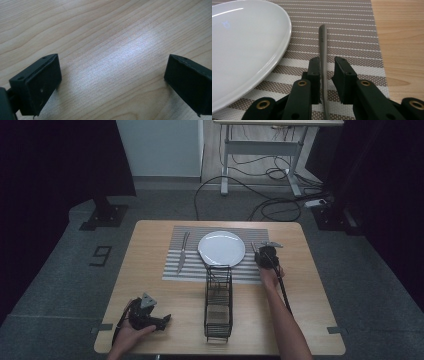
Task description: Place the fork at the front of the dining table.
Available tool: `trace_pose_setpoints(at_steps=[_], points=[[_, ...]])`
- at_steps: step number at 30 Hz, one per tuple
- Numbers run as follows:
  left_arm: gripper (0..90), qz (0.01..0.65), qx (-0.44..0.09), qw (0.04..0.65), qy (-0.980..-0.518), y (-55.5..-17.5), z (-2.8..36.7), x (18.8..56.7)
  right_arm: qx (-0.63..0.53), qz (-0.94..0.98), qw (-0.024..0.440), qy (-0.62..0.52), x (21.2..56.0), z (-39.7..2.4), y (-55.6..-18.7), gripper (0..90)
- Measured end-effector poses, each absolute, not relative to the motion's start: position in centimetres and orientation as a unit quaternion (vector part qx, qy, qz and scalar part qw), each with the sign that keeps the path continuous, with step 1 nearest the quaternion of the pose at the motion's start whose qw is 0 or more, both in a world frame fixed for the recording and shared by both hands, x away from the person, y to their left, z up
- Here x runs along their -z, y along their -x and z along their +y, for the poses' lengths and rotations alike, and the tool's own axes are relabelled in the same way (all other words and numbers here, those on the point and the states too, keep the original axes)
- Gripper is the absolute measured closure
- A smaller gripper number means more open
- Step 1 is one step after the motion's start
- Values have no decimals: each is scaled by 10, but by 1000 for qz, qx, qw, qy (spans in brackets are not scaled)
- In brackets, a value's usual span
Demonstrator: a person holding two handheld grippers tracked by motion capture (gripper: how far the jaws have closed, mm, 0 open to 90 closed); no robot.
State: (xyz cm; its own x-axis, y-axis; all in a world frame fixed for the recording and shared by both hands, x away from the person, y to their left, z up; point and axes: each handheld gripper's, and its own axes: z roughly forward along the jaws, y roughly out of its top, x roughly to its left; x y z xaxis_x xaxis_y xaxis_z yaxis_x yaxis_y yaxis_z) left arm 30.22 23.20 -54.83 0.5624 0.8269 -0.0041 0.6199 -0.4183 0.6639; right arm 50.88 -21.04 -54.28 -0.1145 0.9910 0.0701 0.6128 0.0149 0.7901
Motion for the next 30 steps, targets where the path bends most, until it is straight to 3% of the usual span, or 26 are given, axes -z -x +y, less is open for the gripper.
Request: trace_pose_setpoints(at_steps=[8,16,24,30], points=[[8,438,-164,315,-826,-302,232,548,-378,658,266,-595,533,-219,-496,746],[8,438,-165,315,-826,-302,232,548,-403,679,233,-568,522,-239,-456,671],[8,439,-166,315,-825,-302,232,549,-402,703,218,-544,528,-252,-416,627],[8,439,-166,315,-825,-302,232,549,-388,713,216,-543,538,-257,-408,641]])
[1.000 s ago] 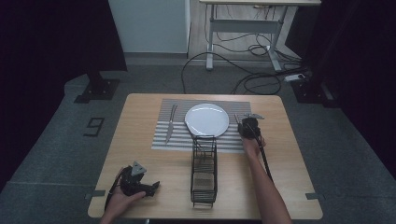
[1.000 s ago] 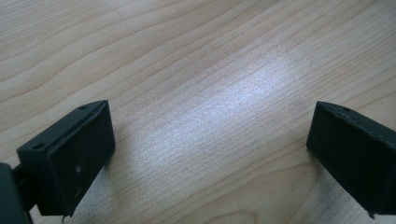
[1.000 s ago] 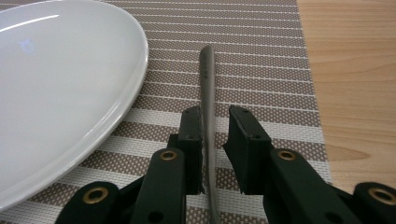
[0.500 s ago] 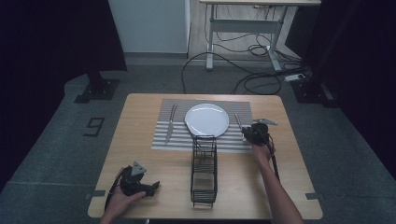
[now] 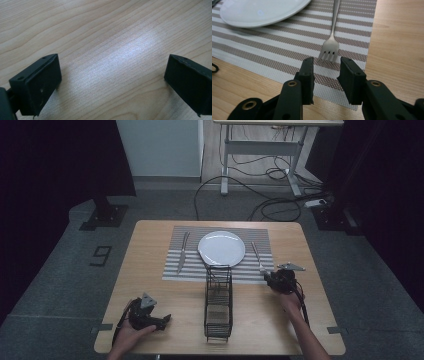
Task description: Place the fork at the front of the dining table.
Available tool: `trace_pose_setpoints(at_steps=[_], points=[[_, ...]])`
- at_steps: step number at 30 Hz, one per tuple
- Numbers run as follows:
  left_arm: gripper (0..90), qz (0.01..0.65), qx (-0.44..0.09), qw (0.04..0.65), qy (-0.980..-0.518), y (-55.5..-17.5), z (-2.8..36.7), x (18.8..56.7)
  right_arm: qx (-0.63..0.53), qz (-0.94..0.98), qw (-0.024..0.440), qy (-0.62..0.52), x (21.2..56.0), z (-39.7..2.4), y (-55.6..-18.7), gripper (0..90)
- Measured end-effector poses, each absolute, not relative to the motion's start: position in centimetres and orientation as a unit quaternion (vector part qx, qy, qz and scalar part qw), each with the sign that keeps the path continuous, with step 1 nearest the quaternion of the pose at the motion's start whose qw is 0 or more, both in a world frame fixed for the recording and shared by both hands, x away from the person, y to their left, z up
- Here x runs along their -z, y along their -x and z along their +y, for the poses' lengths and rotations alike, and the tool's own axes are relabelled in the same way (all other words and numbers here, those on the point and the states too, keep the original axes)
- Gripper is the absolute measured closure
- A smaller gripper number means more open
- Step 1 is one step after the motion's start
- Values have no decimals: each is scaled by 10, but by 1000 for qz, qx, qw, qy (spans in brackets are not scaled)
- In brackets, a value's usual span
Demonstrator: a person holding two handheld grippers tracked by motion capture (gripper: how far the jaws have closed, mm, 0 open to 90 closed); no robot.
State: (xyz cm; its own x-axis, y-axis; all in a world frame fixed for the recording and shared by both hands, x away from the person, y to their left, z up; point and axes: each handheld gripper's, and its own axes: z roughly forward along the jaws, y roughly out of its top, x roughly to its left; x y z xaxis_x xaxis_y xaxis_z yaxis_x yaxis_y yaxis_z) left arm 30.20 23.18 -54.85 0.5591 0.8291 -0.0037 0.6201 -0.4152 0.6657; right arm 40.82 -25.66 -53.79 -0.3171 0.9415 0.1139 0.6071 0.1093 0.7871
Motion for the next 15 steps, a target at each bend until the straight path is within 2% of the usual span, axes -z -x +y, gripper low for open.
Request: trace_pose_setpoints(at_steps=[7,15], points=[[8,439,-166,315,-825,-302,232,549,-382,716,217,-543,545,-243,-416,699],[8,439,-166,315,-825,-302,232,549,-387,701,224,-555,547,-229,-425,698]])
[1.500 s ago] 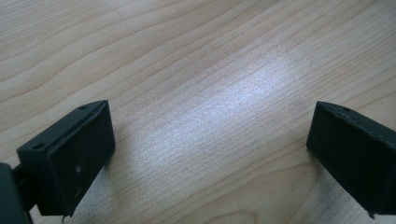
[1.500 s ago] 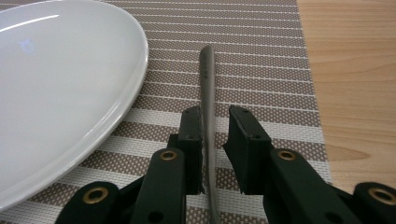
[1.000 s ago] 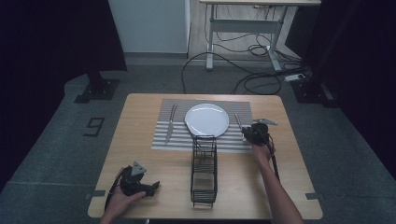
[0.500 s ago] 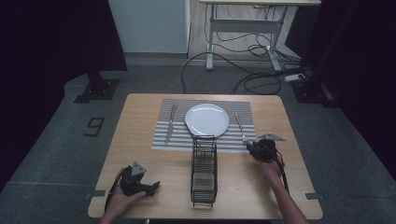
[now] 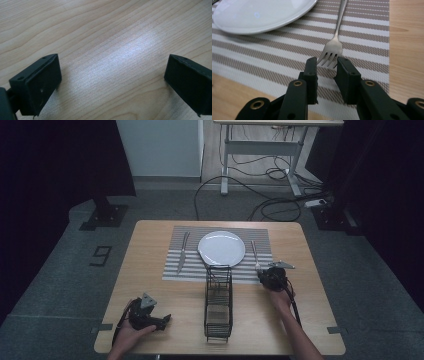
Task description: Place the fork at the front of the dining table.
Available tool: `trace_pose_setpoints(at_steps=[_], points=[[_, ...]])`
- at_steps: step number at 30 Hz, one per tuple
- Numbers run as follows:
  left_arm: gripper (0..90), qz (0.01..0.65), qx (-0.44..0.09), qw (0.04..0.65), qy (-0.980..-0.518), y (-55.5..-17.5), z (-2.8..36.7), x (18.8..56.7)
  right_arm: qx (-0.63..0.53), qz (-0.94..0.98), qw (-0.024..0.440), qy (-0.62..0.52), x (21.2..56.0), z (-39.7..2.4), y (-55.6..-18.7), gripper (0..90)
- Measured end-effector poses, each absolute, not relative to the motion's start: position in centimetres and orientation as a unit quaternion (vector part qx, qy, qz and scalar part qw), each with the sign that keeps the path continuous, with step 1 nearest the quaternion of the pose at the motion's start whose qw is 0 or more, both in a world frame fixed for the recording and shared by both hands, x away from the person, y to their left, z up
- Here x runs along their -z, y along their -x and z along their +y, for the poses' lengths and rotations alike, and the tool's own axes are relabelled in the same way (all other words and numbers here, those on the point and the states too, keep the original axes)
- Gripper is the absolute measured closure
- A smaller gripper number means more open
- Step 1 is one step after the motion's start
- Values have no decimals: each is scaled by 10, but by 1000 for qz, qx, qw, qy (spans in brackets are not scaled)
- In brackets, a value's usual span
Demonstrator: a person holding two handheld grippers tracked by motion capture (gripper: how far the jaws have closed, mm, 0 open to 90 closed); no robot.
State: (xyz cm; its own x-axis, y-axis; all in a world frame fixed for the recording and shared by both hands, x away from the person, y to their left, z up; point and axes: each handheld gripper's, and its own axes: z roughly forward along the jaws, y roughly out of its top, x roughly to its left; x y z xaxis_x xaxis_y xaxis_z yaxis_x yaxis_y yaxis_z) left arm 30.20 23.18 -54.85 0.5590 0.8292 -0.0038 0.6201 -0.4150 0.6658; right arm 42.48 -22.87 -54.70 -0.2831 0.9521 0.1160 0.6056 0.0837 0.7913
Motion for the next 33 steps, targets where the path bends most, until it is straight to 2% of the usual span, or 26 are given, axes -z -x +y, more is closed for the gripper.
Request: trace_pose_setpoints(at_steps=[9,13,14,20,33], points=[[8,439,-166,315,-825,-302,232,549,-394,688,222,-567,548,-218,-440,689],[8,439,-166,315,-825,-302,232,549,-411,685,225,-558,545,-221,-436,602],[8,439,-166,315,-825,-302,232,549,-417,684,227,-553,542,-223,-432,553],[8,440,-166,315,-825,-302,232,549,-422,690,229,-542,534,-228,-420,469],[8,440,-166,315,-824,-302,232,549,-436,705,230,-511,518,-242,-388,423]])
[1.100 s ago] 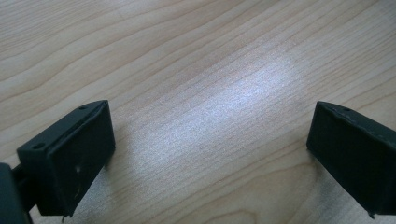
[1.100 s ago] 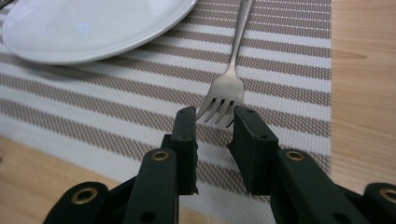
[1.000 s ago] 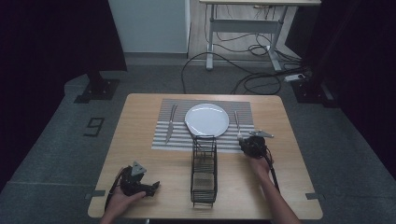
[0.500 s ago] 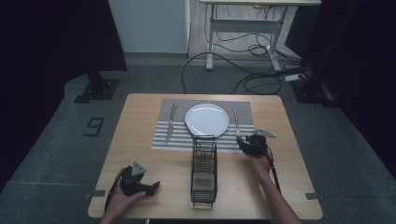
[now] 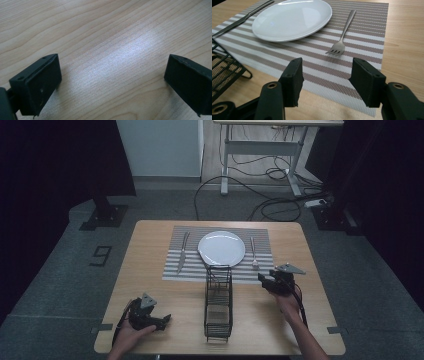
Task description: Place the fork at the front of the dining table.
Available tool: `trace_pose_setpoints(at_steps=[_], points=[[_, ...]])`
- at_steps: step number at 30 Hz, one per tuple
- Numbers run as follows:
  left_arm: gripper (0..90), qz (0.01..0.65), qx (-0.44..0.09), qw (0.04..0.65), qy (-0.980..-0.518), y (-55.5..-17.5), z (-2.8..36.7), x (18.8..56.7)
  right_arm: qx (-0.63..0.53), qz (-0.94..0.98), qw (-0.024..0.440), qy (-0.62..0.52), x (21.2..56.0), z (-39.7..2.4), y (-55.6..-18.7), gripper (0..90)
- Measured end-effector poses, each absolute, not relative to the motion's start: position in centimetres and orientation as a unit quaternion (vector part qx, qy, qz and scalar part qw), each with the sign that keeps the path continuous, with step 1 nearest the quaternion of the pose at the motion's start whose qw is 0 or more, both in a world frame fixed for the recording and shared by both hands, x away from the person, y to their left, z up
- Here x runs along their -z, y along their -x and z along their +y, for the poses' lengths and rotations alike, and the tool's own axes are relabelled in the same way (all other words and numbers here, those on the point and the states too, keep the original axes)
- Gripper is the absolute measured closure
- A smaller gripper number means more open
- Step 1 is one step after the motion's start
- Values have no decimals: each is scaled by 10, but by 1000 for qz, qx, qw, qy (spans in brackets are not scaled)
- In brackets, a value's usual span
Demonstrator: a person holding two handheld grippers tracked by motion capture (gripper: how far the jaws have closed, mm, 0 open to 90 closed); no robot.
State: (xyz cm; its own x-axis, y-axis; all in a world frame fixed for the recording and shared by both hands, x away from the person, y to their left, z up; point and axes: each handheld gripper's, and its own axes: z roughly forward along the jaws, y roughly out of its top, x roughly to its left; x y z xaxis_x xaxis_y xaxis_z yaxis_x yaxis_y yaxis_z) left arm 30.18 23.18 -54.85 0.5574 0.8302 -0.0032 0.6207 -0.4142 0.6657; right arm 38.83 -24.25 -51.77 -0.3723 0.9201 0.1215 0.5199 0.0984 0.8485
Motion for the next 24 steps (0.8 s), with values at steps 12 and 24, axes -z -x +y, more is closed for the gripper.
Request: trace_pose_setpoints(at_steps=[12,24], points=[[8,441,-166,315,-824,-302,232,549,-432,720,232,-491,514,-253,-361,418],[8,441,-167,315,-824,-302,232,549,-411,736,235,-484,527,-267,-333,418]])
